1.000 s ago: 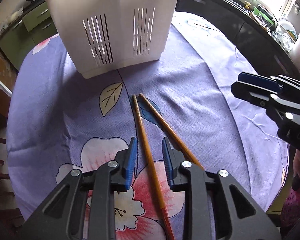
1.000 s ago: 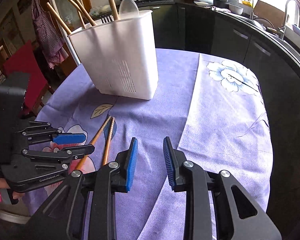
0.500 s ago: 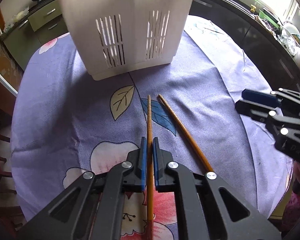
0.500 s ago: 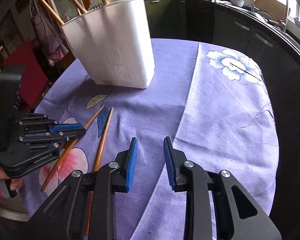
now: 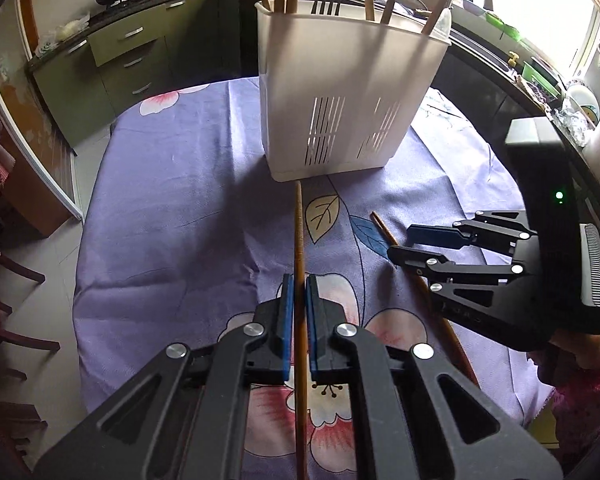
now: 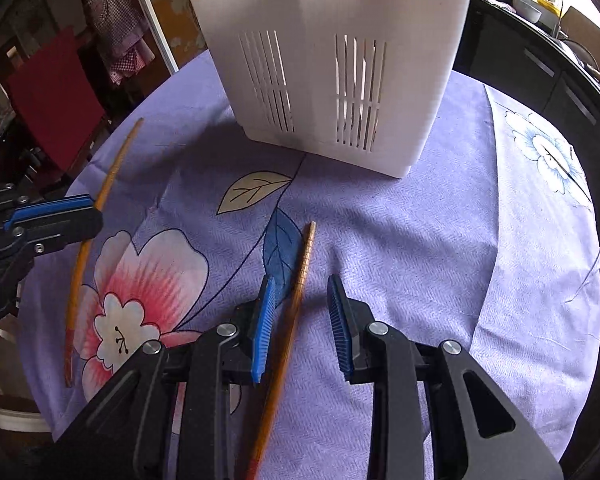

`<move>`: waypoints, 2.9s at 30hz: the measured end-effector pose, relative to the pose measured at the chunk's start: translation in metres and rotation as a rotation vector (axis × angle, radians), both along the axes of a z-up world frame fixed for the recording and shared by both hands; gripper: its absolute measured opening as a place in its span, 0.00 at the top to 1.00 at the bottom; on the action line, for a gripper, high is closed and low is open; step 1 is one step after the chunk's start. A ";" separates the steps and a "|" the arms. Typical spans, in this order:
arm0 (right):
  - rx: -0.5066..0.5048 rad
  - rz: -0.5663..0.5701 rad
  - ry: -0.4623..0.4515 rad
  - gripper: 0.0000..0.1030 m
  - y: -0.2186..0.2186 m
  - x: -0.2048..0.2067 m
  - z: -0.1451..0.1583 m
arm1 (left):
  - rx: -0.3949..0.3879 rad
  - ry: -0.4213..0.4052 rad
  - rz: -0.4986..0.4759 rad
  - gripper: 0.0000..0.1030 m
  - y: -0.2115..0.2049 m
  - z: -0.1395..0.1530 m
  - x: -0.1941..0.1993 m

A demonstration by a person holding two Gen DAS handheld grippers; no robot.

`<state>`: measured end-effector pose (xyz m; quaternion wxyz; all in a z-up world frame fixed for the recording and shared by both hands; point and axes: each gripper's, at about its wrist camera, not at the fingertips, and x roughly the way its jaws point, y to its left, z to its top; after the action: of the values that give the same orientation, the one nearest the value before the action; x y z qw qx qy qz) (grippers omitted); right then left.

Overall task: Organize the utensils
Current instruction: 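Close the left tool on a chopstick while the right tool grasps the other, then carry both chopsticks over the caddy and open both tools to drop them in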

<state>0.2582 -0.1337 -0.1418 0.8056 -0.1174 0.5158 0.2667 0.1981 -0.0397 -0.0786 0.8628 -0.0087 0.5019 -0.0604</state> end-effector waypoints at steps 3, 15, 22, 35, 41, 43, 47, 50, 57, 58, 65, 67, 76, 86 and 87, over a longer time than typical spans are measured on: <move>-0.036 0.002 -0.029 0.75 0.007 -0.002 -0.001 | -0.009 0.000 -0.004 0.94 0.003 0.000 -0.002; 0.114 -0.036 -0.100 0.94 -0.023 -0.016 0.054 | -0.022 -0.013 -0.014 0.94 0.002 0.003 -0.002; 0.242 -0.037 -0.212 0.94 -0.054 -0.050 0.116 | -0.023 -0.057 -0.028 0.94 -0.002 0.025 -0.010; 0.316 -0.029 -0.318 0.94 -0.082 -0.089 0.170 | -0.015 -0.171 -0.068 0.94 -0.011 0.076 -0.033; 0.336 -0.028 -0.344 0.94 -0.083 -0.089 0.189 | -0.002 -0.208 -0.078 0.94 -0.015 0.095 -0.032; 0.339 -0.020 -0.354 0.94 -0.081 -0.090 0.196 | -0.005 -0.217 -0.081 0.94 -0.015 0.102 -0.029; 0.339 -0.004 -0.383 0.94 -0.075 -0.087 0.220 | -0.017 -0.245 -0.084 0.94 -0.014 0.123 -0.021; 0.343 0.006 -0.408 0.94 -0.070 -0.084 0.242 | -0.018 -0.276 -0.089 0.94 -0.016 0.144 -0.014; 0.361 0.013 -0.481 0.94 -0.060 -0.072 0.295 | -0.024 -0.361 -0.102 0.94 -0.020 0.197 -0.002; 0.364 0.013 -0.489 0.94 -0.058 -0.070 0.302 | -0.022 -0.378 -0.102 0.94 -0.021 0.205 -0.001; 0.388 -0.020 -0.559 0.94 -0.050 -0.040 0.342 | -0.003 -0.459 -0.088 0.94 -0.026 0.242 0.013; 0.394 -0.030 -0.570 0.94 -0.049 -0.028 0.348 | 0.000 -0.475 -0.078 0.94 -0.026 0.248 0.019; 0.373 -0.056 -0.598 0.94 -0.033 0.023 0.352 | 0.036 -0.480 -0.026 0.94 -0.024 0.239 0.059; 0.271 -0.032 -0.489 0.94 -0.003 0.055 0.286 | 0.028 -0.355 -0.031 0.94 -0.026 0.184 0.091; 0.266 -0.030 -0.477 0.94 -0.002 0.056 0.279 | 0.026 -0.350 -0.025 0.94 -0.024 0.179 0.090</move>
<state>0.3140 -0.1361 0.1368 0.9166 -0.0621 0.2736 0.2850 0.2886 -0.0637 0.1003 0.9362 0.0194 0.3447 -0.0655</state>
